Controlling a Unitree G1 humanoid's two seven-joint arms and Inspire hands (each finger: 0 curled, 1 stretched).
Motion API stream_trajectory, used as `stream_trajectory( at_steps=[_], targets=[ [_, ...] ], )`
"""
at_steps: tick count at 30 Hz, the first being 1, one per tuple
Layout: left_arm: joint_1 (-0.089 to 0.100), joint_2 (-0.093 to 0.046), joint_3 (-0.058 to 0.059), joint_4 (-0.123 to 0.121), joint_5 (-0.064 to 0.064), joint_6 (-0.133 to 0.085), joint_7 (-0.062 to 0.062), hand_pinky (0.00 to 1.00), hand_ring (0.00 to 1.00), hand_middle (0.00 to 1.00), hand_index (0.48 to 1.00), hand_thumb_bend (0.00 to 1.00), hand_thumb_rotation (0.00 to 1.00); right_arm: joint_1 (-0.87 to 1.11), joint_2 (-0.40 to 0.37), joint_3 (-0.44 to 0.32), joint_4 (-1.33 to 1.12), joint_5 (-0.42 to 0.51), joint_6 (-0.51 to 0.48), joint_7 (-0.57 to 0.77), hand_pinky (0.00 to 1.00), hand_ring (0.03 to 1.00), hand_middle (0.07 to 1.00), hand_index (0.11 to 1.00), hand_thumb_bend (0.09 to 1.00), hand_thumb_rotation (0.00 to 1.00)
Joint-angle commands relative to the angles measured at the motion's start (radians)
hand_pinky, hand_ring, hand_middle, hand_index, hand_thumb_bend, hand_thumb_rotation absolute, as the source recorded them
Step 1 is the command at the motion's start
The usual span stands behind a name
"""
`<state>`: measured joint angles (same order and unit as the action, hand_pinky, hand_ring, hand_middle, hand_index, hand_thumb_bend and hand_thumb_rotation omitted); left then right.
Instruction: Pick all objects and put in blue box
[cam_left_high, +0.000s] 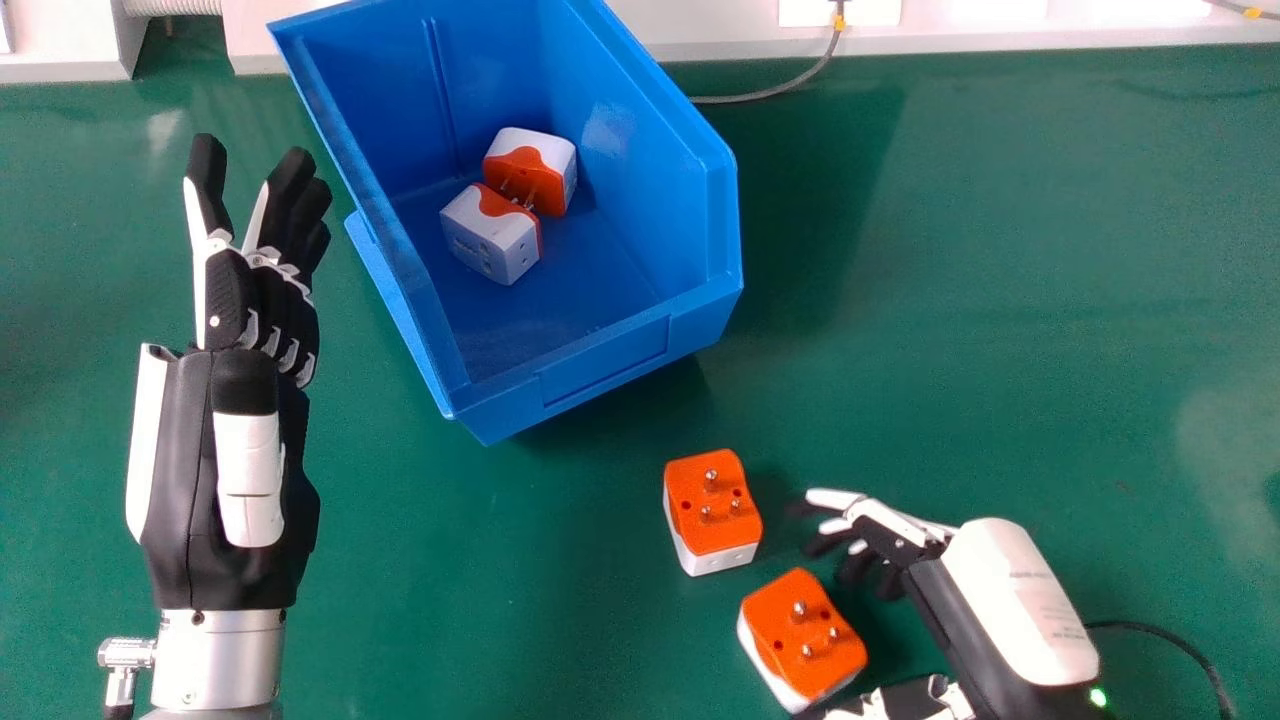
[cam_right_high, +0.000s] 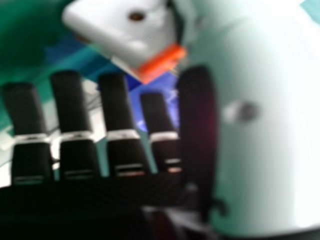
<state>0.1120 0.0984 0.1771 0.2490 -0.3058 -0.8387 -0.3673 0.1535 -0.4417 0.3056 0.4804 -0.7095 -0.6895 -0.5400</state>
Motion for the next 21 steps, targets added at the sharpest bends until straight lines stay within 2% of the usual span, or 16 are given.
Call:
stream_trajectory(
  at_steps=[1, 5, 12, 21],
  targets=[
    [-0.007, 0.009, 0.004, -0.008, 0.001, -0.012, -0.004, 0.99, 0.97, 0.97, 0.964, 0.84, 0.97, 0.006, -0.006, -0.011, 0.009, 0.011, -0.011, -0.01, 0.4, 0.441, 0.544, 0.615, 0.622, 0.02],
    [-0.005, 0.009, 0.004, -0.011, -0.001, -0.012, -0.004, 0.99, 0.97, 0.97, 0.965, 0.83, 0.97, 0.005, -0.008, -0.015, 0.001, 0.014, -0.022, -0.015, 0.38, 0.408, 0.517, 0.579, 0.568, 0.01],
    [-0.006, 0.006, 0.002, -0.009, -0.001, -0.012, -0.003, 0.99, 0.97, 0.97, 0.964, 0.83, 0.97, 0.001, -0.011, -0.023, 0.004, 0.01, -0.03, -0.03, 0.38, 0.401, 0.511, 0.572, 0.557, 0.01],
    [-0.007, 0.008, 0.001, -0.008, -0.012, -0.008, -0.011, 0.99, 0.97, 0.97, 0.964, 0.83, 0.97, -0.005, -0.004, -0.04, 0.012, 0.013, -0.038, -0.04, 0.37, 0.383, 0.499, 0.553, 0.53, 0.0]
  ],
)
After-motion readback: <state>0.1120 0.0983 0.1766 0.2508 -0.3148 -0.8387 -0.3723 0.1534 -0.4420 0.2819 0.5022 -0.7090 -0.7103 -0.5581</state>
